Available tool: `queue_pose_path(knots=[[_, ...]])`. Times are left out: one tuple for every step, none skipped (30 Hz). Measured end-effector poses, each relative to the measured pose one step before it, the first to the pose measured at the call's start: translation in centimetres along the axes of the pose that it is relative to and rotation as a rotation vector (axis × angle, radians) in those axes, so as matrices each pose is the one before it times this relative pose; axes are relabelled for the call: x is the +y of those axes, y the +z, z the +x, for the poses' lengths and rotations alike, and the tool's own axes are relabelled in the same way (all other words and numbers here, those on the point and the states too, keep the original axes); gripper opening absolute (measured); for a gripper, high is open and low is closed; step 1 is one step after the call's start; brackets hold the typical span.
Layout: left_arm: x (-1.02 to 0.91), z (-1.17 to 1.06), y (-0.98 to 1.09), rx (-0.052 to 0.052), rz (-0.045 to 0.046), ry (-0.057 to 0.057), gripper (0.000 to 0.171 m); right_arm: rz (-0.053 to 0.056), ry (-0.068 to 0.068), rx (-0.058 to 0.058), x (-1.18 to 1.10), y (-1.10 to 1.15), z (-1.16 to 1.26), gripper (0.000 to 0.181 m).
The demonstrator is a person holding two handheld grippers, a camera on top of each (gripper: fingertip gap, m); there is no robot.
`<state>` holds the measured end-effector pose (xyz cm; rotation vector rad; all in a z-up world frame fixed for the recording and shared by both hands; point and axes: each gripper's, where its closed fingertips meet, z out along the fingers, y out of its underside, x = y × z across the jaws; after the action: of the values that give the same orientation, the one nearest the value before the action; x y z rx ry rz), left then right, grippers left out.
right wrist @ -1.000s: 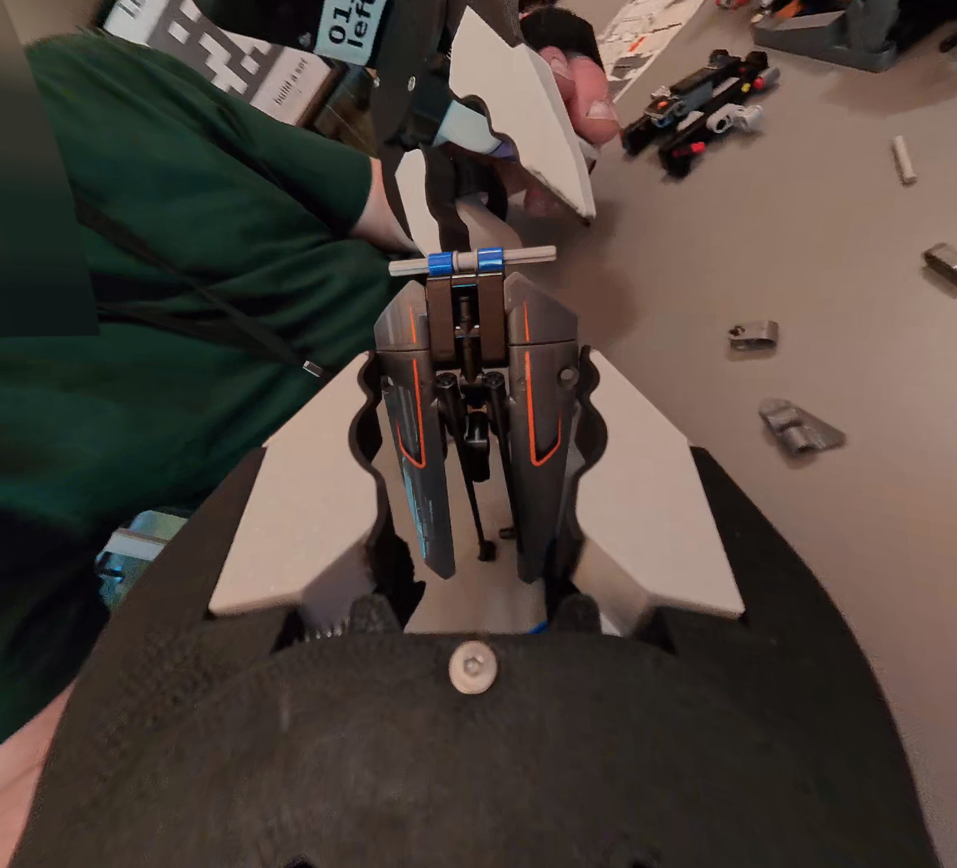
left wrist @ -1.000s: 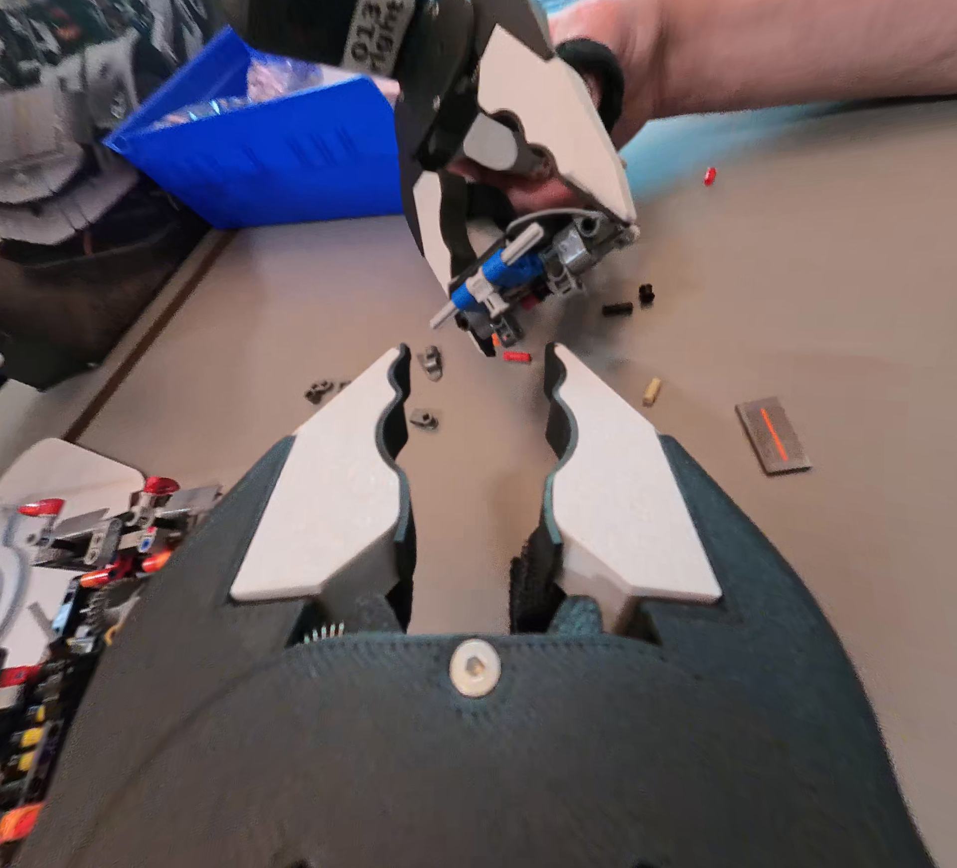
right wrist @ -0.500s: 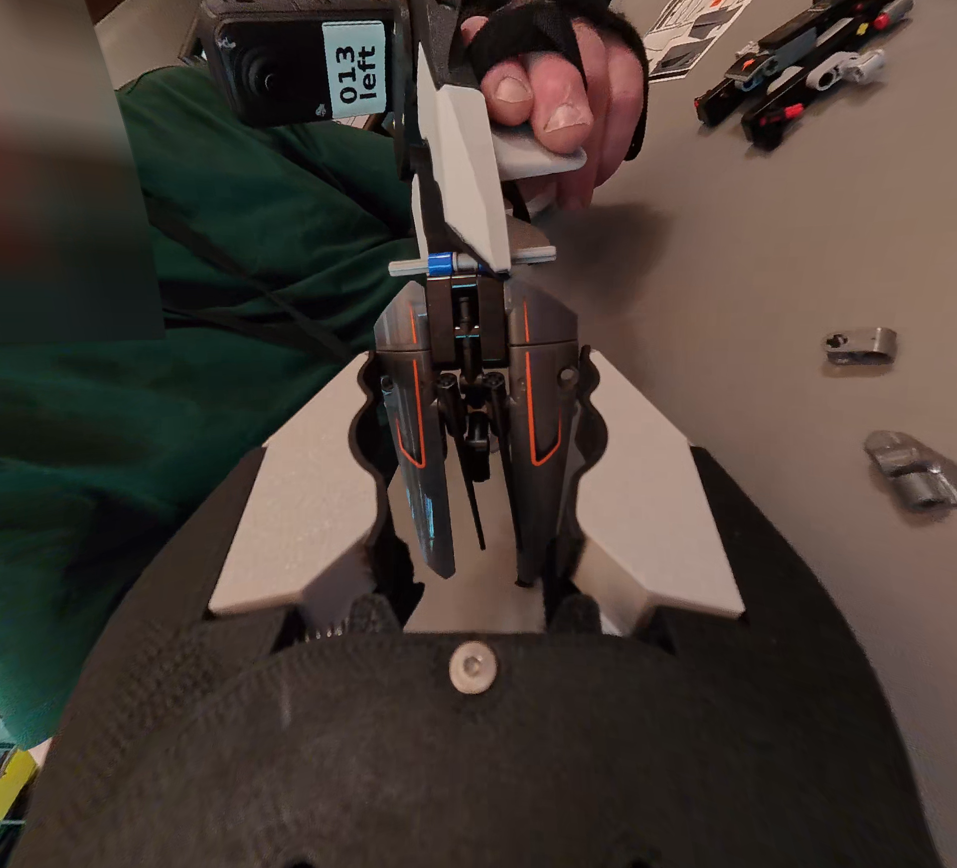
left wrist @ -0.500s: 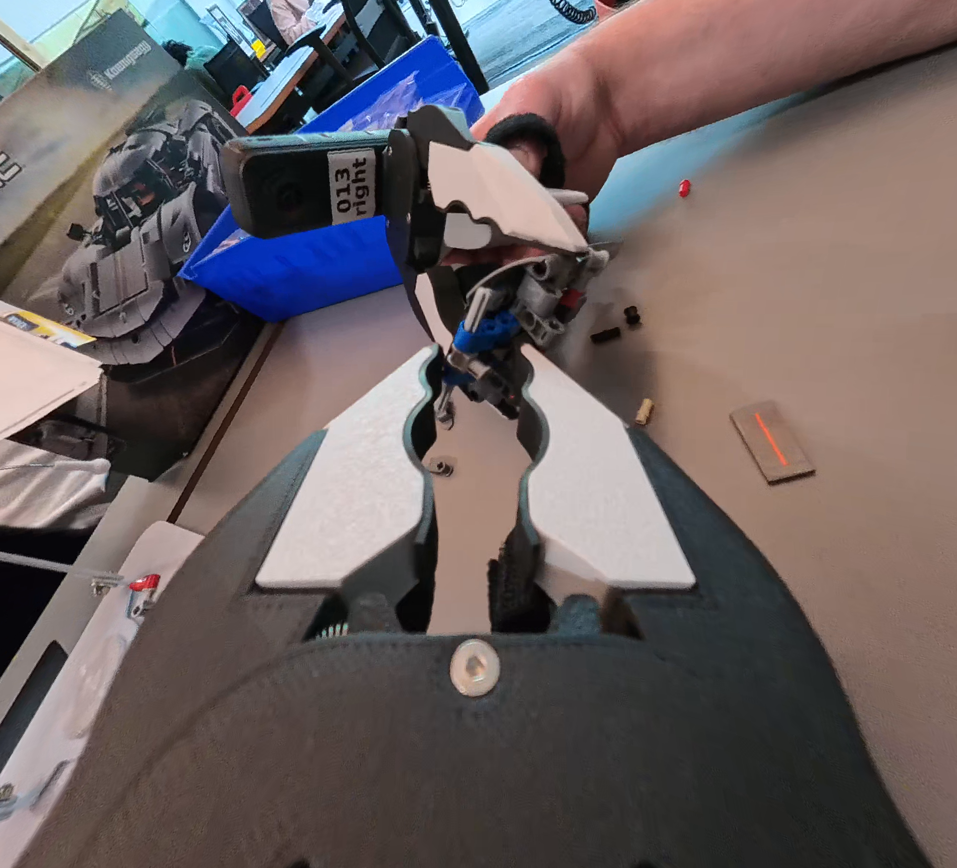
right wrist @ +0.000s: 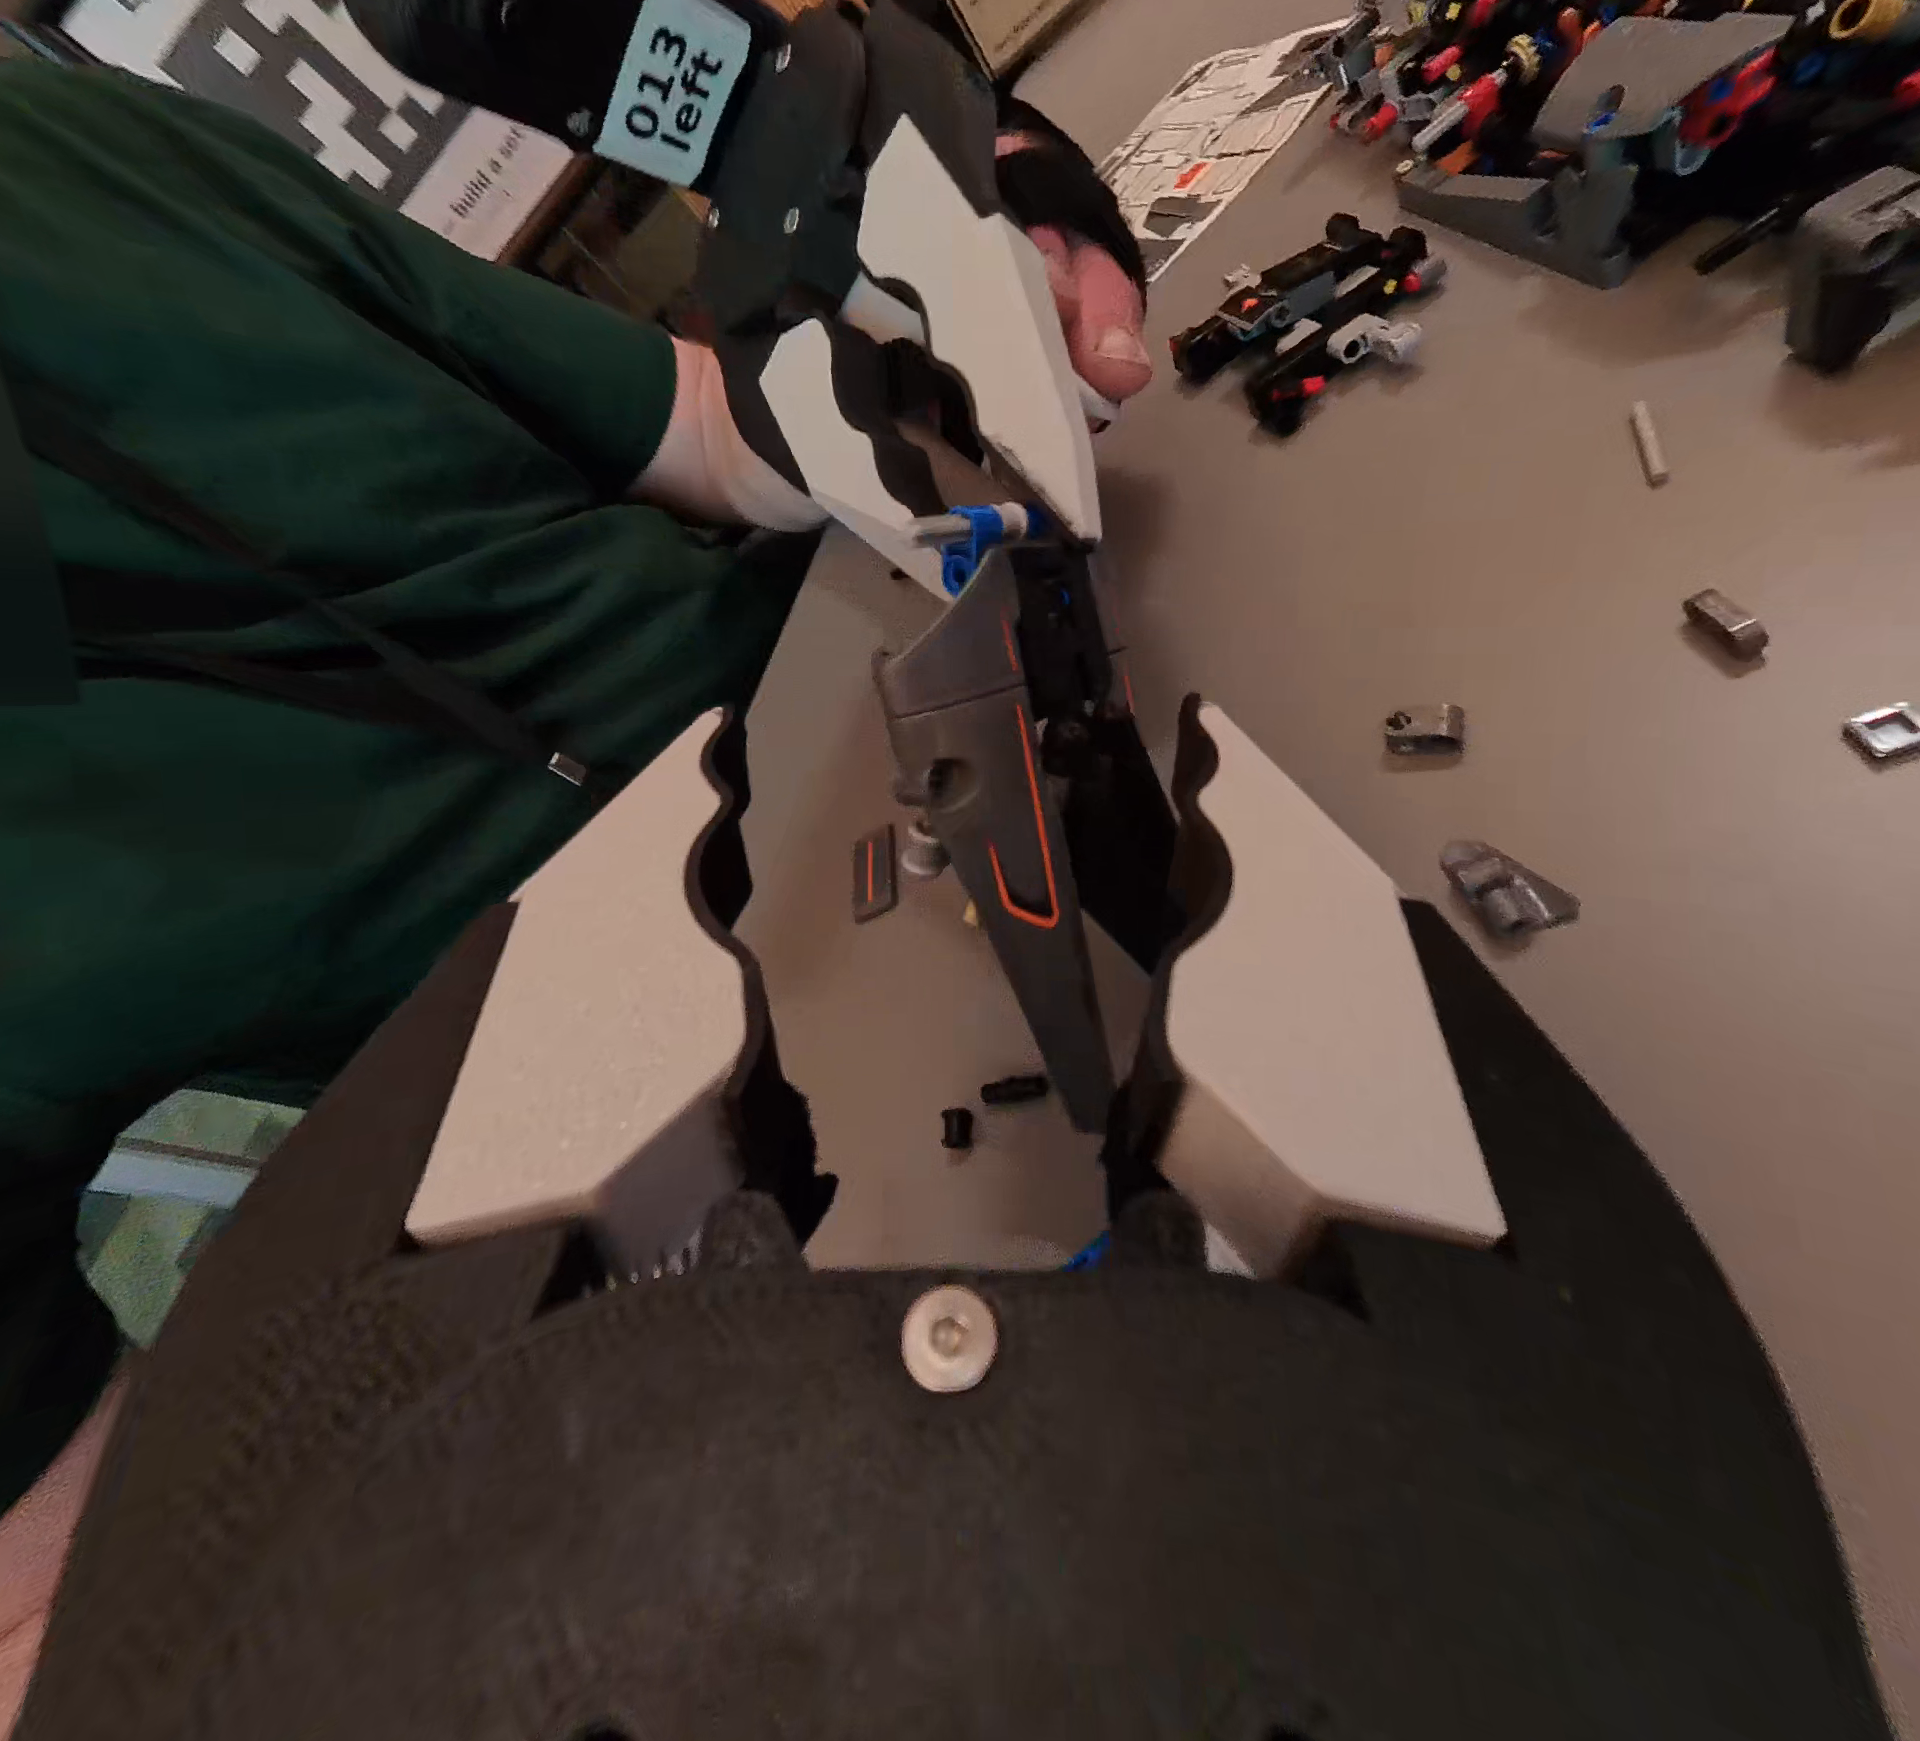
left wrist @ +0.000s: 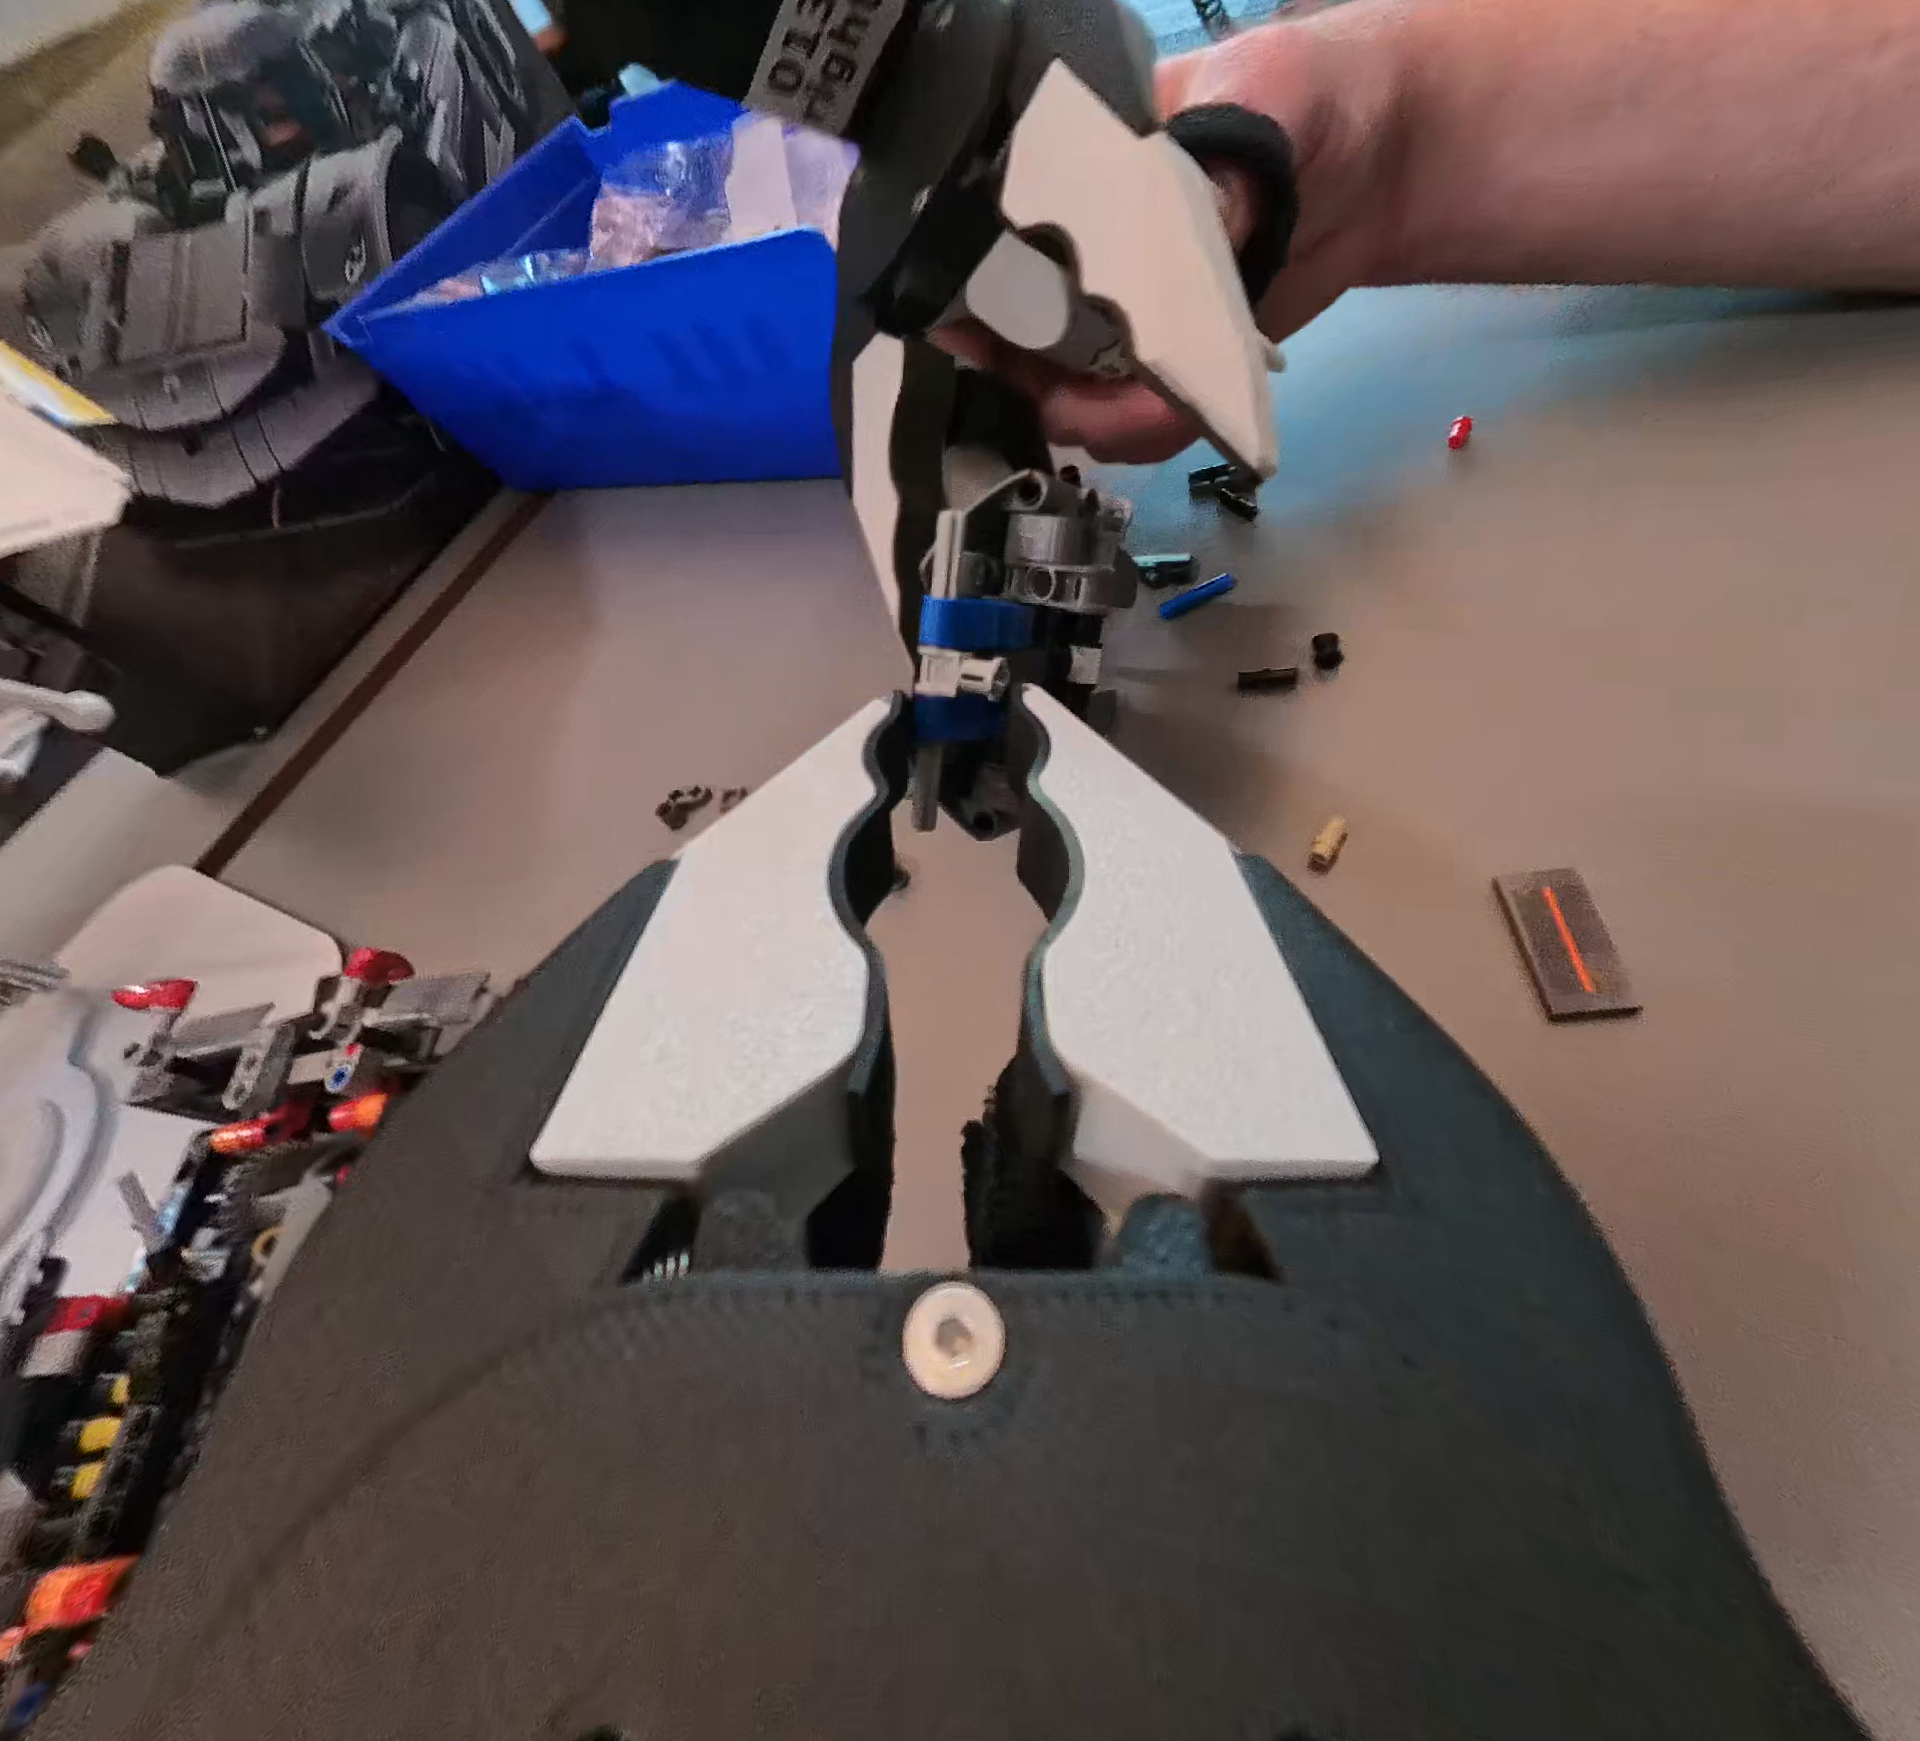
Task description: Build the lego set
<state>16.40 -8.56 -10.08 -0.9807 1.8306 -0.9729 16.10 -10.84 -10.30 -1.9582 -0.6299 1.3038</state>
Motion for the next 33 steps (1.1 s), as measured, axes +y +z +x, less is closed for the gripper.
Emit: queue_pose_path(knots=[[0.162,-0.084,0.019,0.008,-0.00316,-0.0207,0.015,-0.0077,-0.0083,0.0185,0.07,-0.002,0.136,0.08],[0.098,-0.035,0.008,0.0094,-0.00118,-0.0182,0.016,-0.0198,-0.0123,0.0325,0.179,0.046,0.294,0.078],[0.126,-0.132,0.002,0.0022,-0.004,-0.0245,0.016,-0.0214,-0.025,0.0311,0.158,0.093,0.135,0.075],[0.069,-0.147,0.005,0.0002,-0.0034,-0.0227,0.015,-0.0145,-0.0258,0.031,-0.019,0.067,0.075,0.069],[0.051,-0.089,0.007,0.0041,-0.00115,-0.0185,0.015,-0.0095,-0.0296,0.0377,-0.102,0.069,0.136,0.064],[0.134,-0.121,0.035,0.0042,-0.00642,-0.028,0.015,-0.0185,-0.0352,0.0457,0.069,0.063,0.263,0.056],[0.164,-0.106,0.033,0.0082,-0.00708,-0.0335,0.015,-0.02,-0.0341,0.0561,0.13,0.019,0.501,0.049],[0.071,0.002,0.037,0.0161,0.00035,-0.0323,0.015,-0.0115,-0.0218,0.0464,0.064,0.006,0.474,0.039],[0.118,0.041,0.05,0.0194,-0.00318,-0.0333,0.015,-0.0064,-0.0062,0.0274,0.016,0.003,0.34,0.03],[0.175,-0.018,0.063,0.0146,-0.00459,-0.0318,0.015,0.0003,0.0011,0.018,-0.05,0.002,0.264,0.024],[0.082,-0.005,0.028,0.0131,0.00079,-0.0237,0.015,0.0057,-0.002,0.0138,-0.101,0.032,0.209,0.021],[0.017,0.052,-0.014,0.0123,0.00278,-0.0107,0.015,0.0082,-0.0001,0.0045,-0.064,0.063,0.083,0.019],[-0.036,-0.002,-0.061,0.0057,0.00445,-0.0077,0.015,0.002,0.0131,-0.0093,0.021,0.062,-0.032,0.018],[-0.092,0.019,-0.046,0.0054,0.00688,-0.0085,0.014,0.0043,0.0208,-0.0122,-0.031,0.01,-0.008,0.017],[-0.068,0.0,-0.046,0.0018,0.00286,-0.0025,0.014,0.0095,0.0211,-0.0131,-0.094,-0.012,-0.043,0.018],[-0.075,-0.012,-0.057,-0.0009,0.00323,0.0053,0.014,0.0072,0.0242,-0.0152,-0.047,0.012,-0.063,0.018],[-0.062,0.0,-0.027,-0.0018,0.0029,0.0031,0.014,0.0053,0.0252,-0.0153,-0.055,0.027,-0.056,0.018],[-0.075,-0.031,-0.01,-0.0034,0.00528,0.0017,0.014,0.0113,0.013,-0.0109,-0.138,0.009,-0.06,0.019],[-0.142,-0.01,-0.016,-0.003,0.01146,0.0039,0.014,0.0139,0.0037,-0.0174,-0.187,-0.009,-0.224,0.017],[-0.121,-0.012,-0.021,-0.0025,0.00871,0.0041,0.015,0.0076,0.0005,-0.0102,-0.105,-0.012,-0.132,0.015],[-0.169,0.114,-0.034,0.0049,0.01147,0.0071,0.015,0.0053,-0.0085,-0.0061,-0.062,-0.015,-0.115,0.015],[-0.18,0.156,-0.018,0.0087,0.01076,0.0027,0.017,0.0093,-0.0076,-0.0122,-0.111,-0.008,-0.203,0.014],[-0.202,0.092,0.015,0.0046,0.01058,-0.0016,0.021,0.0146,0.0004,-0.014,-0.212,0.006,-0.191,0.014],[-0.158,0.132,0.03,0.0048,0.00741,0.005,0.023,0.012,0.0049,-0.0126,-0.186,0.067,-0.143,0.014],[-0.065,0.199,0.036,0.0061,0.002,0.0098,0.023,-0.0007,0.0006,-0.0118,0.016,0.141,-0.167,0.013],[0.013,0.187,0.012,0.0068,-0.00141,0.0056,0.018,-0.0037,-0.0014,0.0029,0.081,0.123,0.055,0.014],[0.039,-0.003,-0.004,-0.0045,-0.00233,0.0016,0.017,0.001,-0.004,0.0017,0.03,0.087,0.04,0.014],[0.012,-0.01,-0.056,-0.0035,-0.00215,0.0089,0.017,0.0082,-0.0057,-0.0039,-0.11,0.017,-0.059,0.015],[-0.133,-0.028,-0.106,-0.0033,0.0072,0.0059,0.016,0.012,-0.0074,0.0005,-0.255,-0.057,-0.053,0.019],[-0.208,-0.087,-0.129,-0.0092,0.00959,0.0051,0.016,0.0152,-0.0086,0.0049,-0.352,-0.128,-0.046,0.029],[-0.129,-0.161,-0.127,-0.0178,0.003,0.0154,0.016,0.0089,-0.0128,-0.002,-0.272,-0.16,-0.204,0.032],[-0.002,-0.16,-0.091,-0.0214,-0.00759,0.0287,0.016,0.0025,-0.0223,0.0093,-0.176,-0.169,-0.111,0.033],[0.01,-0.19,-0.093,-0.0293,-0.01006,0.035,0.016,-0.0032,-0.0319,0.0179,-0.094,-0.114,-0.036,0.035]])
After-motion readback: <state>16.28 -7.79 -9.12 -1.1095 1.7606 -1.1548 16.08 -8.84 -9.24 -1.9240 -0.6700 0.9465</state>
